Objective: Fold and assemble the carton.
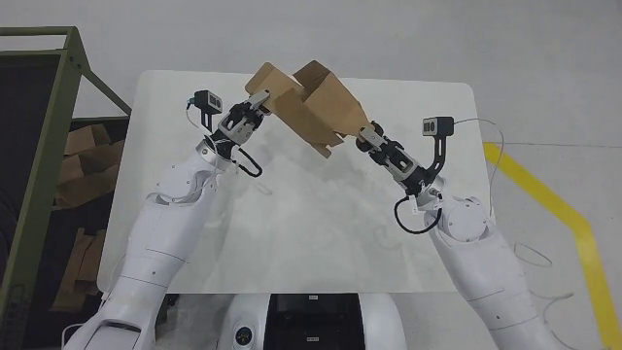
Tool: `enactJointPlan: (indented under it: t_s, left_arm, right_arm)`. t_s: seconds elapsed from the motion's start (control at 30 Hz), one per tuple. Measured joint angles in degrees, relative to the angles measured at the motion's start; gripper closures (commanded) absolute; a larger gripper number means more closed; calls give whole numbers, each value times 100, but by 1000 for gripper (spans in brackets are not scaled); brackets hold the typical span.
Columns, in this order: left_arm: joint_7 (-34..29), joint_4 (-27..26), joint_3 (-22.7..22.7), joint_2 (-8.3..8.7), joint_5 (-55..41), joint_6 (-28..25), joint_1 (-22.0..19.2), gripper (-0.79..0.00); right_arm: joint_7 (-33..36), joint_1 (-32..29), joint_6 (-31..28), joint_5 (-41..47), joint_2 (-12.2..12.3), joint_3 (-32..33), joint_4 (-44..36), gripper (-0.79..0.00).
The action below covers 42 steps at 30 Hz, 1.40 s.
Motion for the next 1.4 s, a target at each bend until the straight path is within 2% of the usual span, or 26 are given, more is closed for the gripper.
enactJointPlan:
  t_s: [0.43,0.57,0.7,1.03,1.07,1.13,1.17,1.2,1.4]
  left_arm:
    - [87,-55,-5,-6,-19,43,25,0]
    - [324,-163,-20,-29,-187,154,79,0]
    - [418,-183,-32,-39,-181,176,106,0]
    - [663,-246,-34,-76,-150,220,158,0]
    - [672,-251,-34,-78,-146,230,158,0]
    - [697,-264,-36,-84,-151,264,160,0]
    - [708,-270,-37,-87,-166,281,161,0]
    - [715,-277,-39,-91,-186,300,163,0]
    - [694,-289,-55,-107,-296,374,165,0]
  right_arm:
    - [153,38,-53,72,-13,-20,7,0]
    - [234,54,-77,104,-16,-39,1,-108]
    - [277,53,-84,109,-19,-52,-1,-256]
    - [460,43,-123,163,-20,-89,9,-366]
    - [485,52,-132,145,-20,-95,12,-400]
    - [574,81,-191,59,-15,-100,8,-668]
    - [625,92,-234,9,-11,-98,-3,-763]
    - [677,100,-277,-42,-6,-93,-17,-785]
    - [980,130,-175,-233,44,-1,-69,-785]
